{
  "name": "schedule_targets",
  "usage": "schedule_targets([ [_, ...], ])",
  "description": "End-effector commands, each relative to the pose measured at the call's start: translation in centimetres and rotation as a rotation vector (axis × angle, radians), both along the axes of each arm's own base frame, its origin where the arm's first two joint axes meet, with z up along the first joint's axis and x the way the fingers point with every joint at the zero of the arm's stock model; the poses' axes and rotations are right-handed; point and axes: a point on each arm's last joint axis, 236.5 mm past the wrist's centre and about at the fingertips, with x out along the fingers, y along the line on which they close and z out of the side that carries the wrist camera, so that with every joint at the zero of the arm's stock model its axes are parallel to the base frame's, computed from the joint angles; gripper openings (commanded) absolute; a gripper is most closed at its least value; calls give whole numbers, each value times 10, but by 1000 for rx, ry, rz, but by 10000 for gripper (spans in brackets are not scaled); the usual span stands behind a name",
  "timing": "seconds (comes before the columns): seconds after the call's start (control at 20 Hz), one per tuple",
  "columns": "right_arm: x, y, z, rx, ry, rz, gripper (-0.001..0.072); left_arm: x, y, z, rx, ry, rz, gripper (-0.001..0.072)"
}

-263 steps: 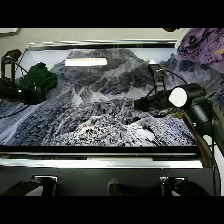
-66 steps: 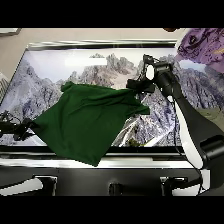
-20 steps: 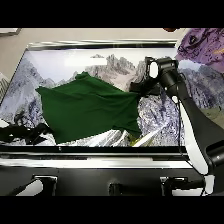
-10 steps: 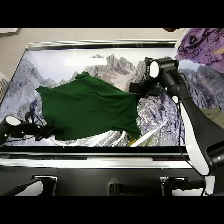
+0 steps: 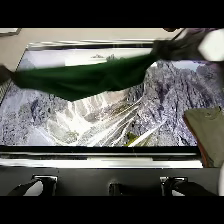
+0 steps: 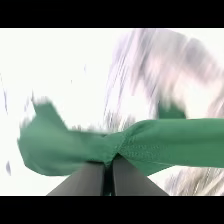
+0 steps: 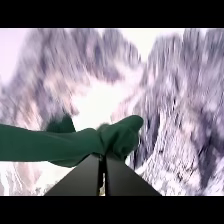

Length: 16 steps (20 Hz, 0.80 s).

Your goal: Fold the clothes and pants, and hang the long-sleeved shirts on hangers.

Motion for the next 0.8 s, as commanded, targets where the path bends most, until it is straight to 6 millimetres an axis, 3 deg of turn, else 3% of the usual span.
schedule_targets([
  [0.0, -90, -30, 109, -20, -275, 19, 25, -72, -12, 142, 142, -316, 24, 15],
  [0.1, -147, -46, 148, -11, -391, 20, 25, -120, -6, 175, 172, -402, 122, 15],
  [0.2, -190, -57, 175, 11, -485, 16, 25, -160, 9, 185, 203, -424, 236, 15],
  [0.25, -205, -61, 184, 21, -521, 14, 25, -176, 18, 186, 212, -422, 291, 15],
  [0.35, -214, -64, 189, 69, -533, 0, 25, -189, 28, 183, 227, -413, 348, 15],
  [0.45, -195, -59, 176, 91, -471, -10, 25, -177, 33, 168, 225, -367, 348, 15],
  [0.55, -155, -48, 144, 70, -349, -13, 25, -146, 40, 133, 207, -261, 335, 15],
  [0.65, -101, -35, 93, 65, -175, -35, 25, -106, 49, 79, 187, -106, 309, 15],
  [0.75, -42, -19, 22, 26, 20, -46, 25, -60, 58, 11, 153, 60, 277, 15],
])
